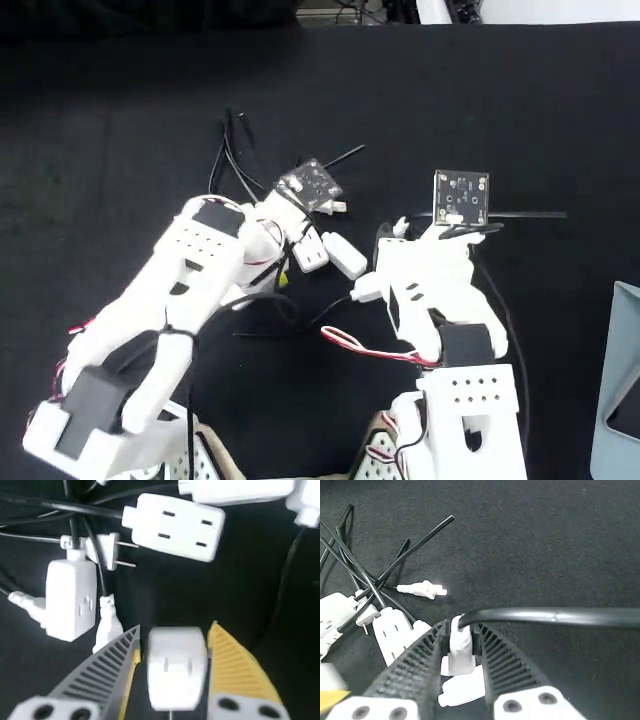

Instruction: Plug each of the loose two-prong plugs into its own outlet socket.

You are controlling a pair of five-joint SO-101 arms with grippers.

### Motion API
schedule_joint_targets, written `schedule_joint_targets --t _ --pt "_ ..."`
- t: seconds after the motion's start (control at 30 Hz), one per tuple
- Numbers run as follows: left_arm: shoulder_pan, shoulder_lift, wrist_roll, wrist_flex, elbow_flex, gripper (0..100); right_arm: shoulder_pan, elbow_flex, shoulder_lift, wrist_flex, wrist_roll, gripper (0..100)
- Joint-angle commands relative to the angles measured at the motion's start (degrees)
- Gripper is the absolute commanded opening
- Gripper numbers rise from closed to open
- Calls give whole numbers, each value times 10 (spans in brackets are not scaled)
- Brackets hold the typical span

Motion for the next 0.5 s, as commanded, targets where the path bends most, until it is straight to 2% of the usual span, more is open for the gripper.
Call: schedule_joint_targets --t 0.0,0.1,0.2,0.37,0.47 --pt "3 42 47 -67 4 256 6 -1 -6 -9 -3 14" --pt "6 68 46 -52 -17 266 6 -1 -6 -9 -3 14" --pt "0 68 46 11 -71 265 6 -1 -6 -9 -3 14" --pt "-38 41 74 113 -140 263 5 -1 -6 -9 -3 14" --pt "-74 -16 78 139 -137 263 -3 -1 -5 -9 -3 14"
